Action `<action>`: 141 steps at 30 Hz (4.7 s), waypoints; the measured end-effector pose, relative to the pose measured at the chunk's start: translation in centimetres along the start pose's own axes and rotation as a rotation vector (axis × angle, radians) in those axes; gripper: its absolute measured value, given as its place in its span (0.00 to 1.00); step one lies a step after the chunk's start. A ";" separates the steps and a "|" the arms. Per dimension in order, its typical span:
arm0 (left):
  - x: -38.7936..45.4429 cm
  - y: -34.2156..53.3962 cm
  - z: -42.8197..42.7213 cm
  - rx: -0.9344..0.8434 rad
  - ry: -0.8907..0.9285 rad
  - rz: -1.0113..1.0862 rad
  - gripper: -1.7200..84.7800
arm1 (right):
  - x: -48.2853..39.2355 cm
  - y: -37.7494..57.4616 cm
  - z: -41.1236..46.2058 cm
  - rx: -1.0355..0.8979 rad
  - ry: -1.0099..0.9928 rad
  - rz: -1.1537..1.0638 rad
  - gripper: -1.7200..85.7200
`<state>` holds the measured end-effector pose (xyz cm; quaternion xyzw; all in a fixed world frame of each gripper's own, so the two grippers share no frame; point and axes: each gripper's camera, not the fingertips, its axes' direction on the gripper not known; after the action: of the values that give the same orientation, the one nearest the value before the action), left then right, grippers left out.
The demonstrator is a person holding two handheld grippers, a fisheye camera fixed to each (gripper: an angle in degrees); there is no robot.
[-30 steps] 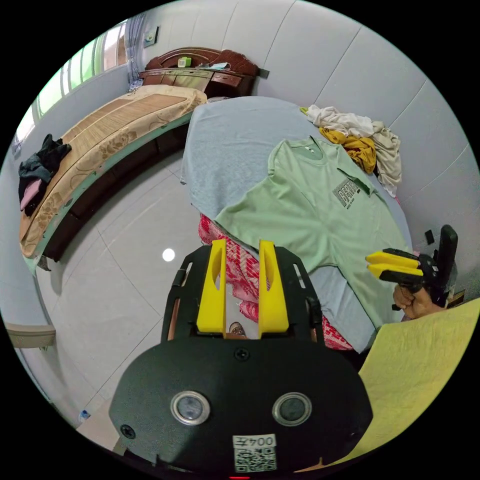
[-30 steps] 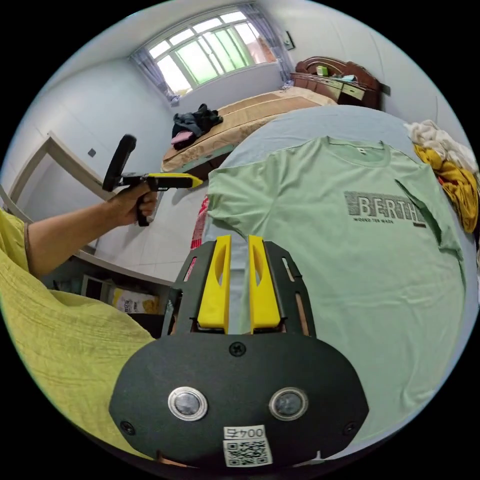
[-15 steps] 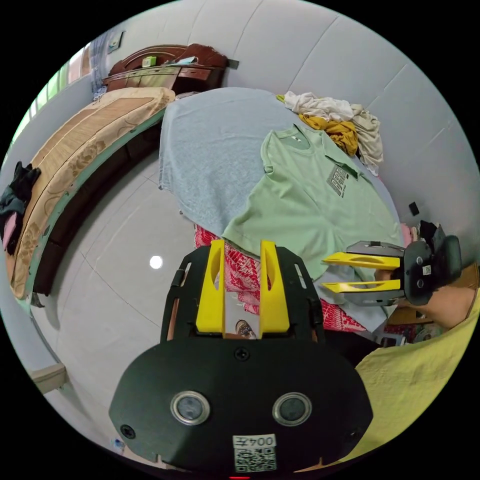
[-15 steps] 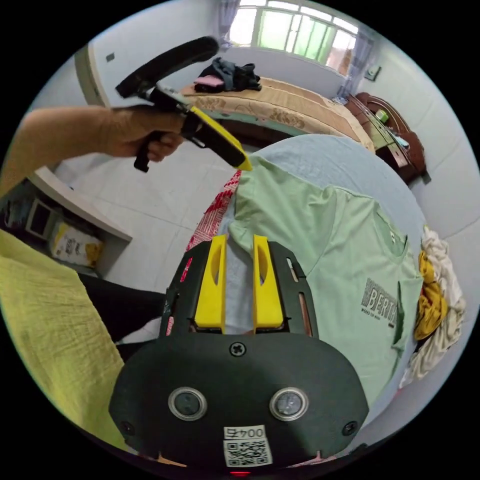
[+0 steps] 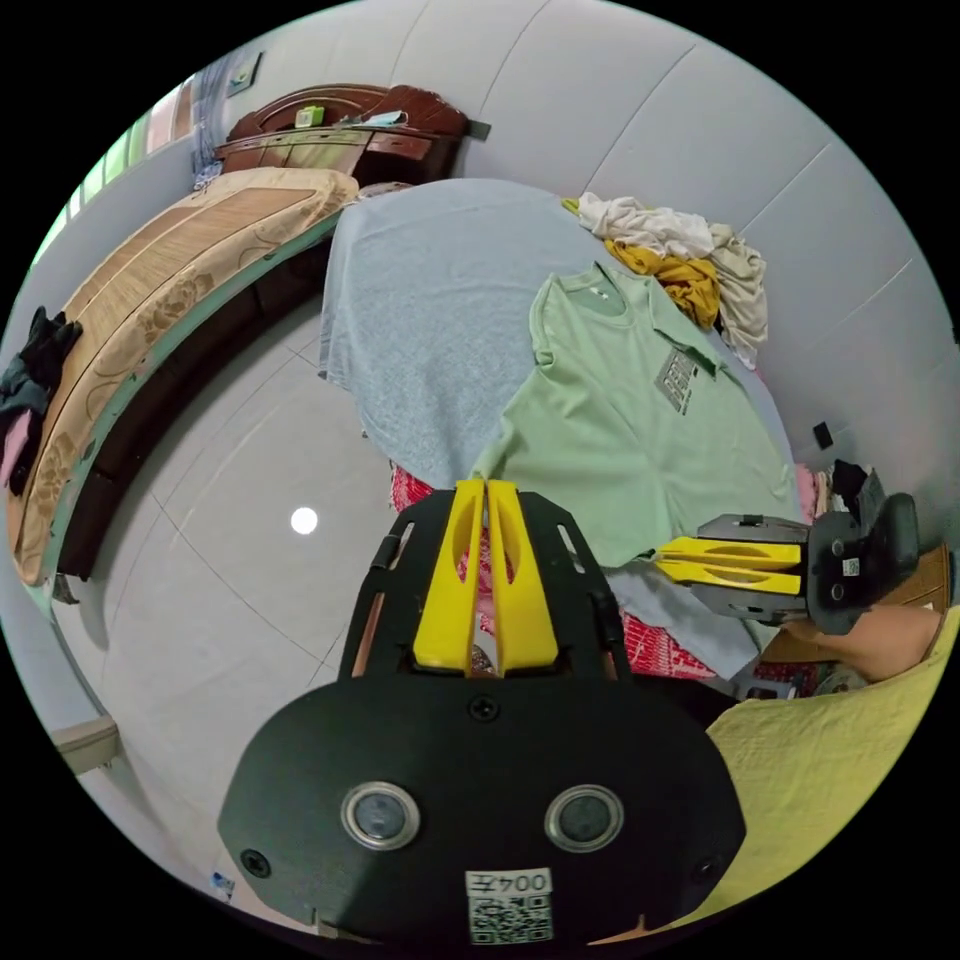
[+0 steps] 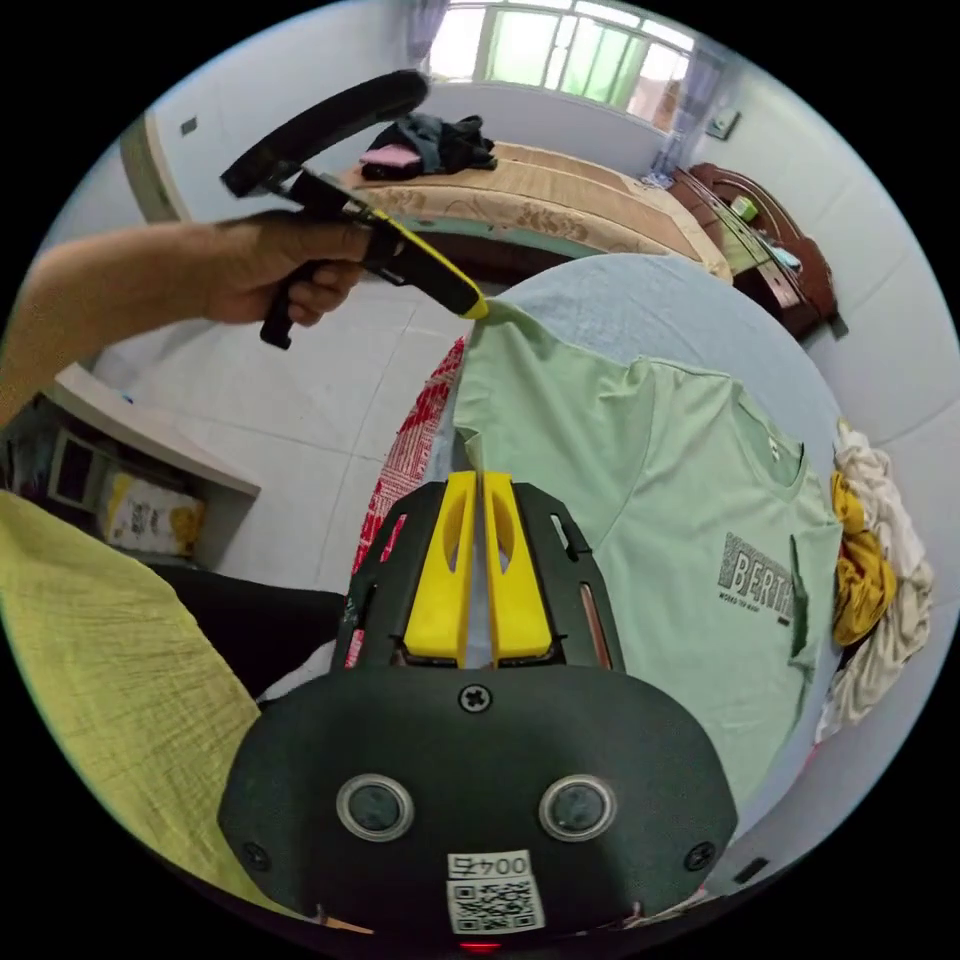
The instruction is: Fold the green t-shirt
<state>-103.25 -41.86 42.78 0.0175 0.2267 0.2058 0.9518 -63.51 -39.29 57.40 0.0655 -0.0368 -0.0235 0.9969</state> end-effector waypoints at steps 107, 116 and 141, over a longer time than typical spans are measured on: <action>34.0 8.8 13.6 -0.075 -0.191 -0.253 0.04 | 36.5 -12.1 15.8 0.070 -0.308 -0.060 0.12; 35.8 8.8 14.2 -0.066 -0.177 -0.259 0.04 | 33.0 -18.5 19.5 -0.032 -0.274 -0.252 0.13; 39.0 6.6 16.8 -0.063 -0.215 -0.262 0.04 | 43.1 -13.4 14.4 0.039 -0.430 -0.059 0.07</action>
<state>-66.75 -19.19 42.16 -0.0200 0.1175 0.0837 0.9893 -22.26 -56.68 72.86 0.0794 -0.2474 -0.0653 0.9635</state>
